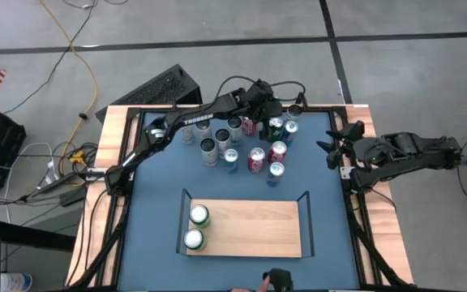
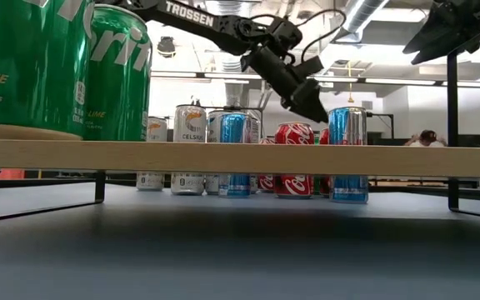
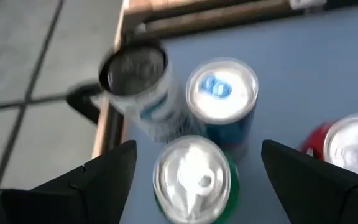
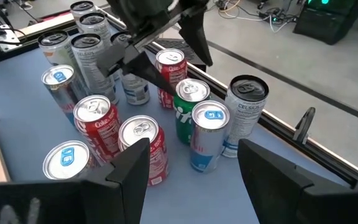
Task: Place canned beverage on shelf
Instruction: Put the green soda can on the shelf aligned with the other green soda cans
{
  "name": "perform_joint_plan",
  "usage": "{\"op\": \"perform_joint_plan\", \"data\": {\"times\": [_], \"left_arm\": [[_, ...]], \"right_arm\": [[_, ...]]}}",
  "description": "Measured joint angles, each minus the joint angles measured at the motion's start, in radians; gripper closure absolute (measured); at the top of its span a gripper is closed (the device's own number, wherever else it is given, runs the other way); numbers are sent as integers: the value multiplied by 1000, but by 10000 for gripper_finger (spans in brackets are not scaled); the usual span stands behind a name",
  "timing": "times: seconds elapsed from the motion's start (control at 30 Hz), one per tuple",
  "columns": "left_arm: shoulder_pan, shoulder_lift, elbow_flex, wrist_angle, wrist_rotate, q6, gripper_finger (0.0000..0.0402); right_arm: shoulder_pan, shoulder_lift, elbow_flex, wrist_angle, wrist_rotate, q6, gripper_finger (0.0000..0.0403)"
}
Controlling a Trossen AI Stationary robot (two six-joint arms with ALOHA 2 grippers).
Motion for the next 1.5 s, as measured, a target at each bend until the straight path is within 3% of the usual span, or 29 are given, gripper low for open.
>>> {"op": "perform_joint_plan", "data": {"times": [0.83, 1.17, 1.5], "left_arm": [[11, 77, -5, 34, -10, 59, 70], [11, 76, -5, 0, -9, 81, 139], [10, 70, -5, 4, -17, 38, 139]], "right_arm": [[0, 0, 0, -6, 0, 8, 157], [0, 0, 0, -20, 1, 8, 157], [0, 0, 0, -32, 1, 15, 157]]}}
